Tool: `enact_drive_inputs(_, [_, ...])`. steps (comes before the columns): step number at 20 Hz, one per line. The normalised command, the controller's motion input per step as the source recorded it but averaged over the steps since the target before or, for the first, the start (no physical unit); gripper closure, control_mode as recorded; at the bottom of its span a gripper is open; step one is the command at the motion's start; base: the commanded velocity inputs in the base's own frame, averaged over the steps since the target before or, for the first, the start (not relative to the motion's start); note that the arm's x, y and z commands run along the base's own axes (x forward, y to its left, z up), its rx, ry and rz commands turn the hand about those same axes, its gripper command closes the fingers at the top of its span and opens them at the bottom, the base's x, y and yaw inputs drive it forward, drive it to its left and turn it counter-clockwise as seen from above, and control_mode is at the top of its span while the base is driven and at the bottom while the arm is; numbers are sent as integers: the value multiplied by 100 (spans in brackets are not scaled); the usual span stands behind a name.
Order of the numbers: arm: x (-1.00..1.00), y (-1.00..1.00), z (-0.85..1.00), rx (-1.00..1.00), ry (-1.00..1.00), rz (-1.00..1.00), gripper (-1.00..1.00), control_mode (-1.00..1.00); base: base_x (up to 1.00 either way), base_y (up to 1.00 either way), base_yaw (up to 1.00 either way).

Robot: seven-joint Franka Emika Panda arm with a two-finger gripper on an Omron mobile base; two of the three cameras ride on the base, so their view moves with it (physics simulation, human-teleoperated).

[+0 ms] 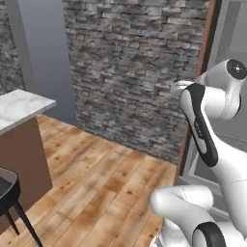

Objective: Pick the egg and butter from the fridge and place them by the bowl for mixing.

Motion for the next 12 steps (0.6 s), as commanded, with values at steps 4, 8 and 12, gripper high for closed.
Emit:
enact_drive_inputs(4, [0,0,0,0,0,0,100,100,0,8,88])
enact_drive_inputs(8, [0,0,0,0,0,0,100,100,10,0,84])
enact_drive_inputs(12, [0,0,0,0,0,0,100,100,27,0,76])
